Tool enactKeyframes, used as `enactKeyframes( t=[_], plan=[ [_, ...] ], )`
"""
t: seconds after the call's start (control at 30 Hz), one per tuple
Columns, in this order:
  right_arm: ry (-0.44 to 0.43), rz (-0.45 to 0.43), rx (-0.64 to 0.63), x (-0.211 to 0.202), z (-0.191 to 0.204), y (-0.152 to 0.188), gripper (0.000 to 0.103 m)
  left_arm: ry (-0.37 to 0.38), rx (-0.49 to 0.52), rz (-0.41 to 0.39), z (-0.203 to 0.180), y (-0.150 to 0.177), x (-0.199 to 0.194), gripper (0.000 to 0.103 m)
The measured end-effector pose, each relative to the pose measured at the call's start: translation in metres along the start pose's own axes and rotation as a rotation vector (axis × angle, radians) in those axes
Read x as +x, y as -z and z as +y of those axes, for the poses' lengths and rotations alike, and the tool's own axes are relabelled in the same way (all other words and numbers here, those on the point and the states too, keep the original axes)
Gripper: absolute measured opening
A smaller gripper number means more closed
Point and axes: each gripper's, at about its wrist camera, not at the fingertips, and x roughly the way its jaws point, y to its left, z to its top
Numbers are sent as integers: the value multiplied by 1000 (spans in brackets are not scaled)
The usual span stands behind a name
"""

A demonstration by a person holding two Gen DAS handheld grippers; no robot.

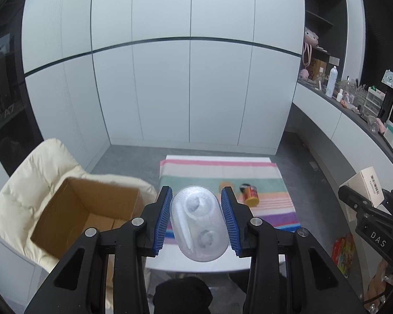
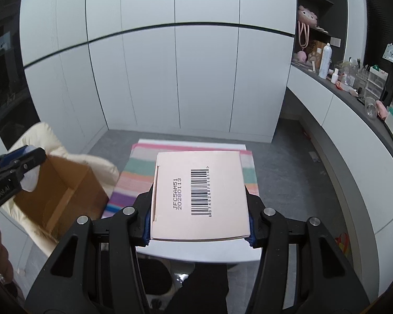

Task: Organize objects
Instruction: 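Carry the white box with the right tool while the left tool carries the case over the cardboard box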

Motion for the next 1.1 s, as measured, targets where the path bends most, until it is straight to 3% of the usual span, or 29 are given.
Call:
enactKeyframes(
  t=[0.3, 0.6, 1.1],
  plan=[
    [-9, 106, 1, 0, 7, 63, 53, -43, -36, 14, 17, 50, -19, 40],
    [-31, 191, -42, -8, 13, 114, 53, -44, -56, 90, 25, 92, -23, 40],
    [-33, 185, -27, -16, 7, 121, 53, -26, -60, 127, 30, 105, -22, 40]
  ],
)
